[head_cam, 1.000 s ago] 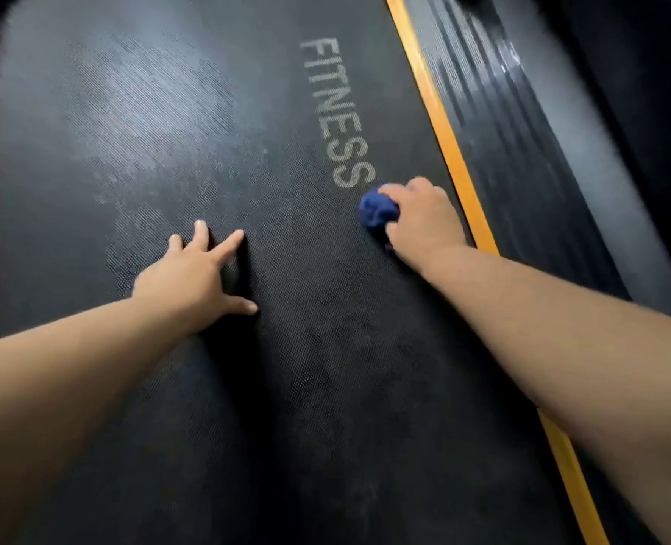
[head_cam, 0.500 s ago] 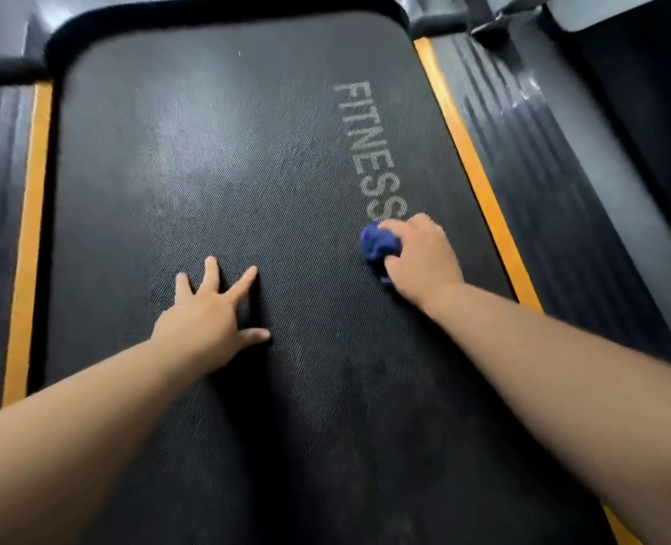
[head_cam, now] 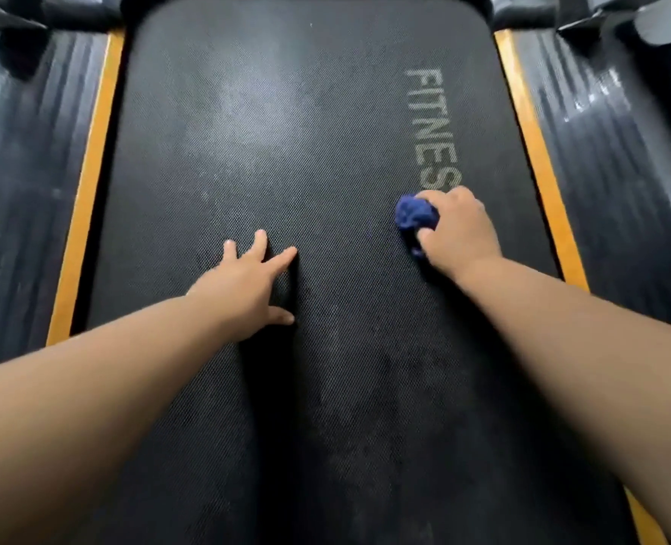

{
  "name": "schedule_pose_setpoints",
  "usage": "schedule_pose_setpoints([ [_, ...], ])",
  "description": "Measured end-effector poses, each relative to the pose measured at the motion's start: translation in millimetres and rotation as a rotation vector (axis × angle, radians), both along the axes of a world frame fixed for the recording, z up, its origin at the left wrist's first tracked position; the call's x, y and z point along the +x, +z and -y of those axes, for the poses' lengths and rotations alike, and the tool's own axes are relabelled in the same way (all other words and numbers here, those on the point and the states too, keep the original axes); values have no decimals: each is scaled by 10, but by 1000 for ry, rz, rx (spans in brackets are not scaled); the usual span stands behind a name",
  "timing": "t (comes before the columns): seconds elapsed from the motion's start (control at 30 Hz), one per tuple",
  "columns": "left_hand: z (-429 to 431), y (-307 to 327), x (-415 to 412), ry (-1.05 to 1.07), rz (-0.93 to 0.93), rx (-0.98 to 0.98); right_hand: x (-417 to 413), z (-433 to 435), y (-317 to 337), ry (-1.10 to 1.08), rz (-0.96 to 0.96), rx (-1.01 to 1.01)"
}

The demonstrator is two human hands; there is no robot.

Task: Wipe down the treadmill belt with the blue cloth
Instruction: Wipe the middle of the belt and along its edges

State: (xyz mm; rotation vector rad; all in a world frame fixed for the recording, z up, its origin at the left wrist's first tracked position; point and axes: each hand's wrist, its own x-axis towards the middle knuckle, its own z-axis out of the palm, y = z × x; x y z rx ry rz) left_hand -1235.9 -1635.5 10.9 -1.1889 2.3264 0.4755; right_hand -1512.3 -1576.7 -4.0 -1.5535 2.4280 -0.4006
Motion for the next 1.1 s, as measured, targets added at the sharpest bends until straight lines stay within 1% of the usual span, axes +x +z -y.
schedule_pose_setpoints([
  [0.03, 3, 19, 48, -3, -23, 1, 80, -12, -1, -7, -37, 19],
  [0.1, -26, 56, 204, 28, -76, -27, 440, -137, 5, 89, -30, 21],
  [0.13, -52, 65, 297, 56, -93, -62, 669, -242, -29, 179, 2, 0],
  [0.2, -123, 65, 493, 129, -72, -121, 1060, -489, -85, 441, 99, -23],
  [0.27, -212, 50, 691, 215, -29, -107, 1087, -471, -110, 709, 121, 20],
  [0.3, -254, 33, 777, 229, -22, -91, 962, -321, -111, 757, 89, 16],
  [0.33, -289, 20, 848, 228, -30, -81, 798, -141, -111, 708, 45, 2],
  [0.37, -306, 12, 905, 222, -48, -74, 605, 53, -93, 571, -7, -4],
  [0.43, -308, 0, 967, 227, -78, -50, 326, 308, -49, 198, -28, -12],
  [0.47, -298, -9, 971, 232, -86, -44, 354, 331, -24, 88, -56, -9],
  [0.5, -286, -19, 964, 240, -92, -45, 515, 304, -8, 93, -95, -7],
  [0.53, -286, -26, 955, 249, -100, -47, 763, 224, 0, 189, -108, 11],
  [0.57, -302, -34, 947, 262, -110, -47, 1059, 93, 3, 335, -80, 17],
  [0.63, -352, -65, 944, 334, -153, -41, 1496, -207, -50, 671, 47, 48],
  [0.7, -385, -94, 954, 431, -199, -22, 1536, -245, -71, 899, 86, 44],
  [0.73, -378, -103, 961, 451, -204, -14, 1430, -126, -87, 924, 73, 3],
  [0.77, -364, -112, 971, 449, -196, -9, 1306, 26, -110, 863, 43, -42],
  [0.8, -353, -111, 976, 431, -177, -5, 1169, 181, -118, 723, 9, -78],
  [0.9, -348, -97, 971, 399, -143, -12, 920, 510, -100, 180, -21, -33],
  [0.93, -344, -88, 967, 395, -134, -12, 1021, 524, -59, 100, -34, -16],
  [0.97, -346, -81, 967, 396, -128, -4, 1191, 494, -15, 105, -38, 0],
  [1.0, -351, -75, 965, 399, -126, 3, 1382, 421, 7, 178, -23, 11],
  [1.03, -353, -70, 957, 402, -131, 5, 1578, 310, 14, 283, 11, 14],
  [1.1, -356, -69, 939, 401, -151, -1, 1854, 49, -31, 571, 110, 26],
])
